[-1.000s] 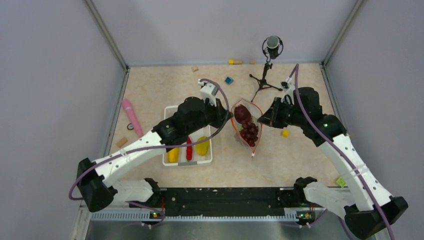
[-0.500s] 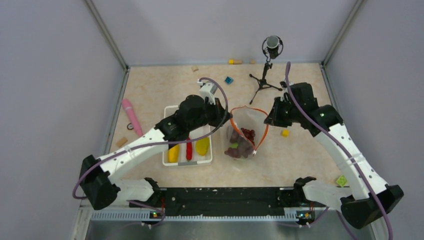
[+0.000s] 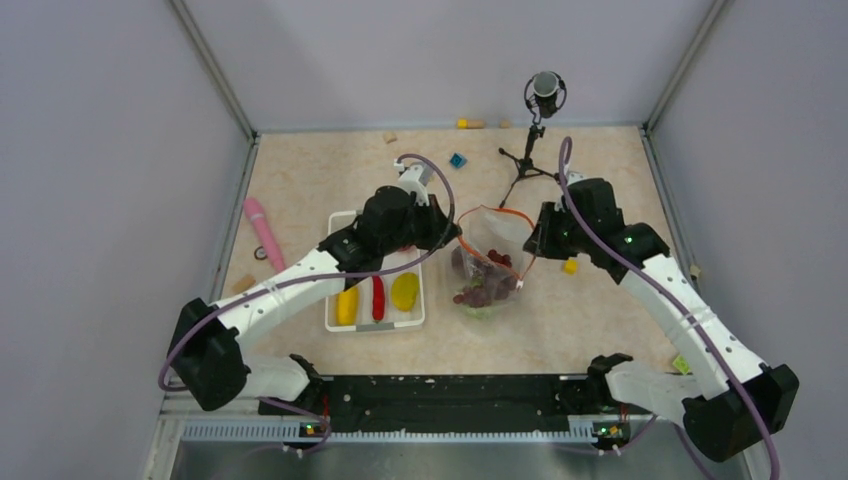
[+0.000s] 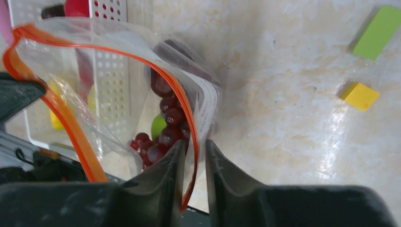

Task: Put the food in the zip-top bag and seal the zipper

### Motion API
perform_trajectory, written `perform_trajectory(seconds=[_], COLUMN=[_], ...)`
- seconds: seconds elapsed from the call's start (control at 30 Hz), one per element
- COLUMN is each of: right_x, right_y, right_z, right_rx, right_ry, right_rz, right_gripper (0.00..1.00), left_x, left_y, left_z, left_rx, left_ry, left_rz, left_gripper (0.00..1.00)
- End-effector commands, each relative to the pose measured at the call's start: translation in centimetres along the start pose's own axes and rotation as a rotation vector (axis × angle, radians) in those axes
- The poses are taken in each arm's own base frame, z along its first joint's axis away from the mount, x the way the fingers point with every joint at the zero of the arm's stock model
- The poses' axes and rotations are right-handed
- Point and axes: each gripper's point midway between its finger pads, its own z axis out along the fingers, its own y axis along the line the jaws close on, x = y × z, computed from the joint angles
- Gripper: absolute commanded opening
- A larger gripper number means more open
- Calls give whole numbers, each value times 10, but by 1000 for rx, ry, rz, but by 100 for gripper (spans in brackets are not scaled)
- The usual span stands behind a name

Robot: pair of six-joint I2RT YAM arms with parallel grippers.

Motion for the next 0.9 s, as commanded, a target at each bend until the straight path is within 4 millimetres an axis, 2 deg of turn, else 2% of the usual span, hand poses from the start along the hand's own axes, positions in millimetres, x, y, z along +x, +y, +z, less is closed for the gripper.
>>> perform_trajectory(seconds=[0.0,0.03,0.07,0.1,0.17,0.2,0.3,0.37,0.5,0.6,0.8,0.87], right_x=[-25,-28,-33,-38,-46,-45,-54,-57,-56,-50,-21,-20], right_y=[21,21,21,18,6,-3,-24,-29,-29,-22,8,18], right_z=[-10,-13,-18,-23,-34,-40,-62,-73,-76,-58,5,20], right_rx=[-92,-90,-85,-61,18,75,227,273,278,232,22,-35], right_ry=[-135,-153,-178,-199,-230,-221,-231,-229,-220,-178,-32,-5], right_rz=[-18,-24,-25,-24,-26,-27,-29,-21,-2,-2,16,28], right_gripper=[1,0,0,0,0,0,0,0,0,0,0,0], left_x=[-26,-28,-28,-27,-26,-25,-28,-31,-28,-18,27,37], left_y=[-18,-18,-16,-16,-19,-21,-24,-22,-12,13,74,85], left_z=[-14,-15,-16,-16,-19,-20,-33,-44,-67,-76,-86,-90], left_rx=[56,50,33,24,33,43,58,49,16,-75,-322,-361], left_ry=[-100,-107,-96,-78,-54,-48,-77,-108,-155,-179,-115,-97], left_rz=[10,12,14,23,43,51,70,75,56,7,-91,-102], left_gripper=[0,0,4,23,77,95,98,98,98,98,98,98])
